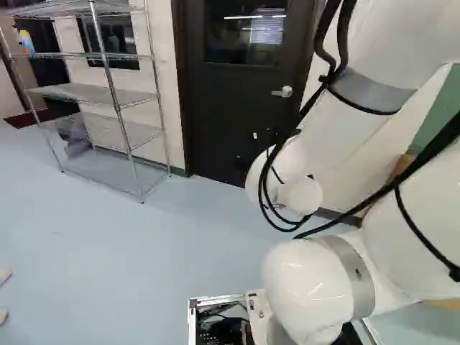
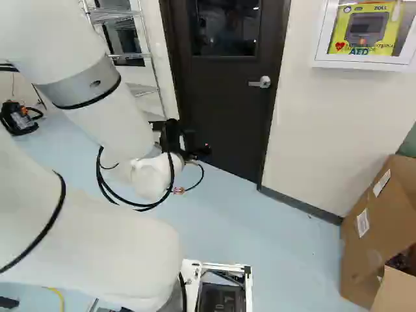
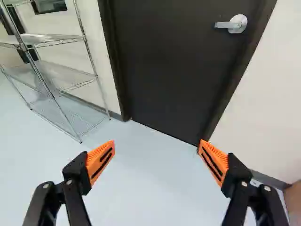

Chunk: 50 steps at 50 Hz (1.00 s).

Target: Open the door and move inside

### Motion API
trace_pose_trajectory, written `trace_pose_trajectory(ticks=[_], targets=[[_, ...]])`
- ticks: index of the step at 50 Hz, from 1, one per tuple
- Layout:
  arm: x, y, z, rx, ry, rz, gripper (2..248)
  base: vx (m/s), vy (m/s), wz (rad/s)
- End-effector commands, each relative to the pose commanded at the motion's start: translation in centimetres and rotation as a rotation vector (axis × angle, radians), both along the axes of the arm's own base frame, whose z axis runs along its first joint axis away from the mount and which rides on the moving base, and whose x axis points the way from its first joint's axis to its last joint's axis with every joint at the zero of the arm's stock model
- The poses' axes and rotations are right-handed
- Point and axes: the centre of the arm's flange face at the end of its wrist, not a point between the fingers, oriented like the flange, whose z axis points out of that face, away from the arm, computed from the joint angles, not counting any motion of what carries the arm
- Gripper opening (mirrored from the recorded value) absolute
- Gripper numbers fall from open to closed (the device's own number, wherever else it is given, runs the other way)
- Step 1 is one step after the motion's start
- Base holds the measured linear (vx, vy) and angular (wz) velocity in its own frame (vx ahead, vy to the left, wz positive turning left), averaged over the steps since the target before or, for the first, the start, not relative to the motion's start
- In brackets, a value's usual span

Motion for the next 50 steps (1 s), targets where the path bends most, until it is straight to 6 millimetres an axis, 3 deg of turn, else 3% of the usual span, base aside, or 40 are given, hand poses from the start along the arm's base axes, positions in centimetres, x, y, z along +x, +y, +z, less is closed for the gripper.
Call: trace_pose_trajectory(ticks=[50], targets=[[0.00,0.00,0.00,0.000,0.000,0.000,247,0.124,0.056,-0.019]])
